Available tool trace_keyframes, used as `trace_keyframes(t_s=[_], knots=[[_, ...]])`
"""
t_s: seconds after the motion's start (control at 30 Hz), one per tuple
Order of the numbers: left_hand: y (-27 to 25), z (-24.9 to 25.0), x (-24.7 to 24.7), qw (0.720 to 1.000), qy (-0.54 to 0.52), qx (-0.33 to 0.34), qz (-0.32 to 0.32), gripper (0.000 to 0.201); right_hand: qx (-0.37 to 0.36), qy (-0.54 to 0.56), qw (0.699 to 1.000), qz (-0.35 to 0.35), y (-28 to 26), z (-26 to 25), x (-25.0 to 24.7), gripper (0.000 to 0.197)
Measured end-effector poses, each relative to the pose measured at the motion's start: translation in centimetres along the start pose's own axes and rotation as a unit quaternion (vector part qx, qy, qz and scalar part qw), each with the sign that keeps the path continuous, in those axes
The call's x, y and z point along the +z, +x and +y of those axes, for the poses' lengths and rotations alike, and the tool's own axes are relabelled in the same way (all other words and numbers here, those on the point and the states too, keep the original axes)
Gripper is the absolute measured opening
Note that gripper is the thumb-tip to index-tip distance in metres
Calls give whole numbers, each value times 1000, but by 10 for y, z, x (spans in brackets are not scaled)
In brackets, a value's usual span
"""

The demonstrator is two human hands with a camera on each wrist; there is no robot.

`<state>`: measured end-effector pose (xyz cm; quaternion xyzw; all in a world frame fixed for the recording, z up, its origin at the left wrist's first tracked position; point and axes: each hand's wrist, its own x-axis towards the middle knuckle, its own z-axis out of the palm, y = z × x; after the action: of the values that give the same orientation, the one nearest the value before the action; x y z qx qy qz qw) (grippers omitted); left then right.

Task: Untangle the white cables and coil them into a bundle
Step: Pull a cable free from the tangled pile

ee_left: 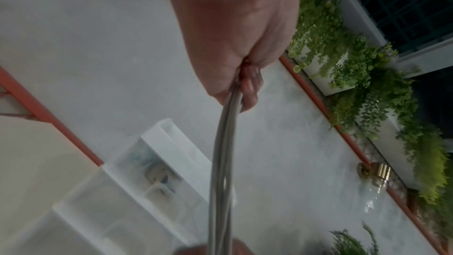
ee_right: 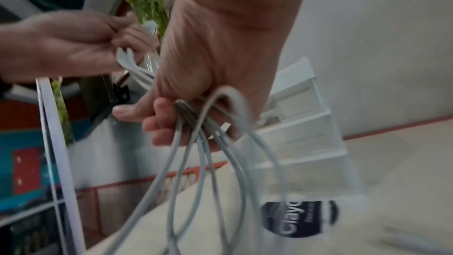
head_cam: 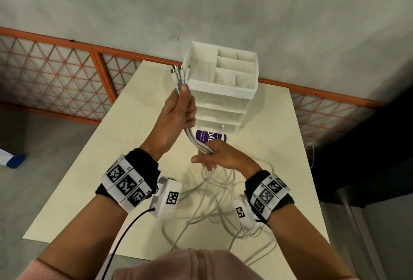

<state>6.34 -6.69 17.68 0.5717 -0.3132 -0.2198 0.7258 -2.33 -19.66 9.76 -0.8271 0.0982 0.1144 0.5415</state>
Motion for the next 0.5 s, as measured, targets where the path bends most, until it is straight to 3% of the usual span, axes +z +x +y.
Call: trace_keyframes(t_s=[0.23,0.3,0.4,0.47,0.5], knots=[[-3,2,-28,995,66,26,67,36,7,-65,995,71,-11,20,-41,23],[-3,-9,-32,983,182,10,5,29,-6,-62,996,67,-11,8,-45,8],[-8,-26,-24,939,311,-81,-124,29,-37,-65,995,67,-6,-12,-48,16],[-7,-31,-19,927,337,-96,-132,17,-60,-53,995,59,-5,-23,-50,18],[-6,-31,-18,927,341,-92,-123,25,-64,-40,995,58,-6,-25,-52,16]])
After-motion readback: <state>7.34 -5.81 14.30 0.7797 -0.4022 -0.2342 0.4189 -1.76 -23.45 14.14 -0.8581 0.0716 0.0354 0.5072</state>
